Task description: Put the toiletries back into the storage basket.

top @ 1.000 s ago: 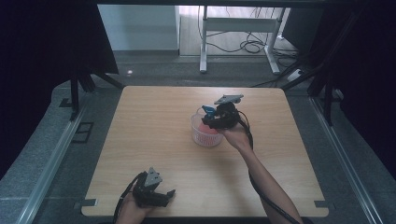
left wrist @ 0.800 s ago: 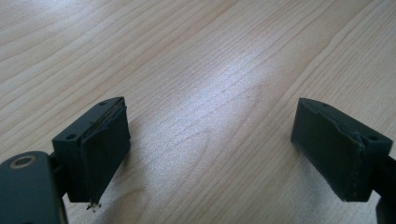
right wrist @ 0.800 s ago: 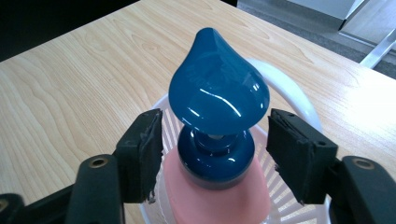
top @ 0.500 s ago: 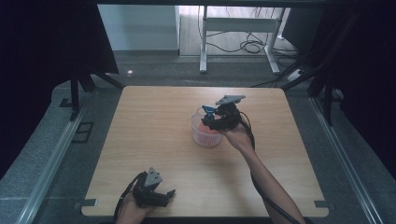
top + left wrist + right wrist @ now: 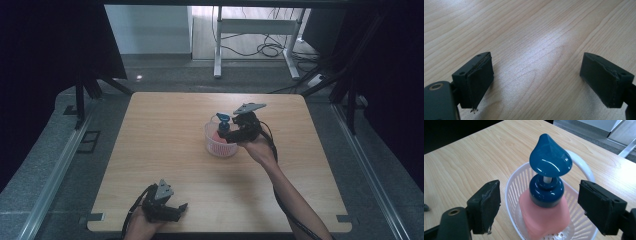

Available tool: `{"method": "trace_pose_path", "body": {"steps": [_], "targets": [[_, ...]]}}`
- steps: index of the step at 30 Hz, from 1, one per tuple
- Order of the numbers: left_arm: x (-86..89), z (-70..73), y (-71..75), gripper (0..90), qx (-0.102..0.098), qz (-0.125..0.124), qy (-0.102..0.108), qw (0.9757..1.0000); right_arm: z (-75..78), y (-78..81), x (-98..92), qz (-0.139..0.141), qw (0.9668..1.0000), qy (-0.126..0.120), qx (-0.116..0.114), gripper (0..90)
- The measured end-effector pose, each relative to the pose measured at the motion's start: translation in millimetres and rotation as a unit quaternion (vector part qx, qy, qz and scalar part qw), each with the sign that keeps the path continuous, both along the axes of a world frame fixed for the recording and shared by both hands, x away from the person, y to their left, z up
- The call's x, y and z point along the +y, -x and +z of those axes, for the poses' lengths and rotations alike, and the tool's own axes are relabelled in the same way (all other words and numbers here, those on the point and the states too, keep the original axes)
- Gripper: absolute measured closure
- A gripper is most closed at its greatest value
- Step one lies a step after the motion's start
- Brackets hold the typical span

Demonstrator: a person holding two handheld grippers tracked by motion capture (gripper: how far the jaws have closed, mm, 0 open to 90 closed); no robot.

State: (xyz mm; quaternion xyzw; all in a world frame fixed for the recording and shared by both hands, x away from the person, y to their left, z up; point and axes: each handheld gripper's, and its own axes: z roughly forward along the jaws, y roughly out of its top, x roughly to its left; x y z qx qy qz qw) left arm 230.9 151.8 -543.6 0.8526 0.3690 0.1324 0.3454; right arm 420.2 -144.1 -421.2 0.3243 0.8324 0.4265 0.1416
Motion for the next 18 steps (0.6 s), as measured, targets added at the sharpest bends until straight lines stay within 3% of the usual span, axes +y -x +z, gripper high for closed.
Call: {"method": "trace_pose_path", "body": {"steps": [18], "targets": [[0.0, 0.0, 0.0, 11.3, 0.000, 0.000, 0.000, 1.0000, 4.9, 16.1, -13.2, 0.008, 1.0000, 0.002, -0.005, 12.7]]}}
